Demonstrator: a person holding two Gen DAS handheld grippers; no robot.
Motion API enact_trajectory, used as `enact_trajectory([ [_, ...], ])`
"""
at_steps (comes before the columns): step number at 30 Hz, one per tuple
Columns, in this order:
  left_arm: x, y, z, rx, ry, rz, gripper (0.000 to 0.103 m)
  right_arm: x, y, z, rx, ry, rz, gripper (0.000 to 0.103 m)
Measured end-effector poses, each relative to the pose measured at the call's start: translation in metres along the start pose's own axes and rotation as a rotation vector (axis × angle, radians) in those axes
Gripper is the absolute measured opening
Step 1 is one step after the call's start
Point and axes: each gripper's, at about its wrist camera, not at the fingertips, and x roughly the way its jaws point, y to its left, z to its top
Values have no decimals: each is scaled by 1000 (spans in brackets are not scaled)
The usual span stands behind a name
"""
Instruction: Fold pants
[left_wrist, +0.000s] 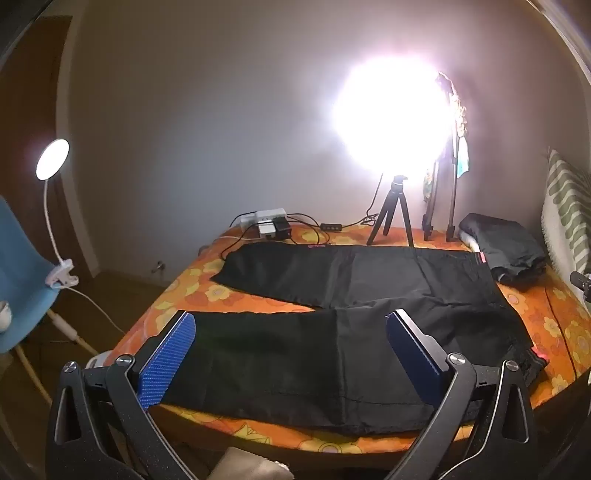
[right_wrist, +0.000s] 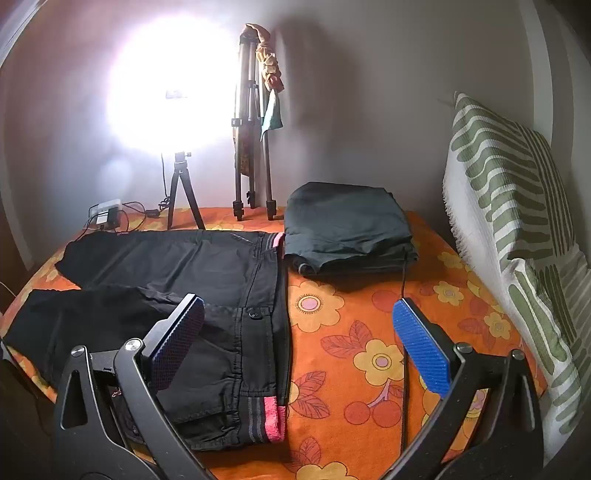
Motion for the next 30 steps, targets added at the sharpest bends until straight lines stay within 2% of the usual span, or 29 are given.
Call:
enact_trajectory([
  [14, 2, 5, -5, -21, -5, 23, 103, -4, -3, 1, 3, -8, 3, 103],
  [30, 1, 10, 0, -39, -15, 20, 103, 0, 11, 3, -21, -11, 13, 103],
])
